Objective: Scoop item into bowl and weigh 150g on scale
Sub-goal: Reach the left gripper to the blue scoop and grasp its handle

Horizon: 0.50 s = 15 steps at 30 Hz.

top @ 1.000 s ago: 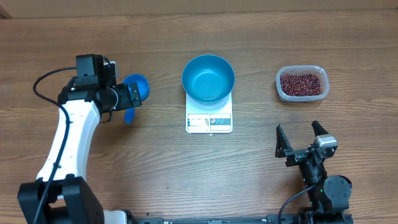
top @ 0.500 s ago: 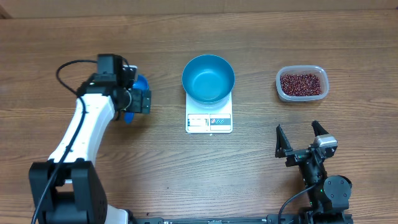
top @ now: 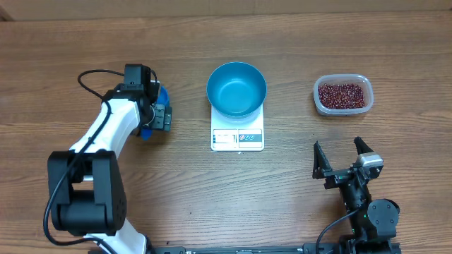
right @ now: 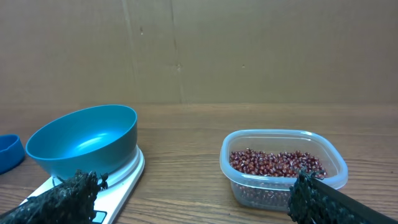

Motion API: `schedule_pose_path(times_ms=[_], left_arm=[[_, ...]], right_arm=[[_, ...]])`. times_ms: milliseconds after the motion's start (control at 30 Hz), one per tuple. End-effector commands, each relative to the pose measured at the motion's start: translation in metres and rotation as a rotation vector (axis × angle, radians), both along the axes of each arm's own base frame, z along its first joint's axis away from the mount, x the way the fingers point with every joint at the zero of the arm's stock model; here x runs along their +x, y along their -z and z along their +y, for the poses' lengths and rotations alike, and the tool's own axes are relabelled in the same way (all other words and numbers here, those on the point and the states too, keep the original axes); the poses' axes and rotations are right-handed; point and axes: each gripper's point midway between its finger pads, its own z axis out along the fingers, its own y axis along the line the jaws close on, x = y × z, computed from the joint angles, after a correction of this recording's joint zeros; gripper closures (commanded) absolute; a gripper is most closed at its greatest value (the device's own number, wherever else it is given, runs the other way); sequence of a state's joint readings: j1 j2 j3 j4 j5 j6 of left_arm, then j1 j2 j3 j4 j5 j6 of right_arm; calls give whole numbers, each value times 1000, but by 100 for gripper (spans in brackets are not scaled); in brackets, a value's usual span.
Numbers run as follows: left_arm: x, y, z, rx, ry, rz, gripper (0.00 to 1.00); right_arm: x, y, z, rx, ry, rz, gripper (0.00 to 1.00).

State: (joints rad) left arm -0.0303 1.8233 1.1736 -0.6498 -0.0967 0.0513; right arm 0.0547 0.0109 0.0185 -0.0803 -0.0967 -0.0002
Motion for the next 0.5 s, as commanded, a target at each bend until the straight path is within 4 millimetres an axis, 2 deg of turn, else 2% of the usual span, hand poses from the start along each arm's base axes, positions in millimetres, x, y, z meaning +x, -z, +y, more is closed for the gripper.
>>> schedule_pose_path(times_ms=[0, 167, 433, 467], left_arm=[[11, 5, 5, 2, -51, -16, 18], [20, 3, 6, -9, -86, -57, 31], [24, 2, 6, -14, -96, -74, 49], [24, 2, 6, -16, -105, -76, 54]], right_arm=[[0, 2, -1, -5, 8, -2, 0], [0, 3, -1, -5, 8, -1, 0], [0, 2, -1, -5, 8, -2, 0], [0, 2, -1, -5, 8, -2, 0]])
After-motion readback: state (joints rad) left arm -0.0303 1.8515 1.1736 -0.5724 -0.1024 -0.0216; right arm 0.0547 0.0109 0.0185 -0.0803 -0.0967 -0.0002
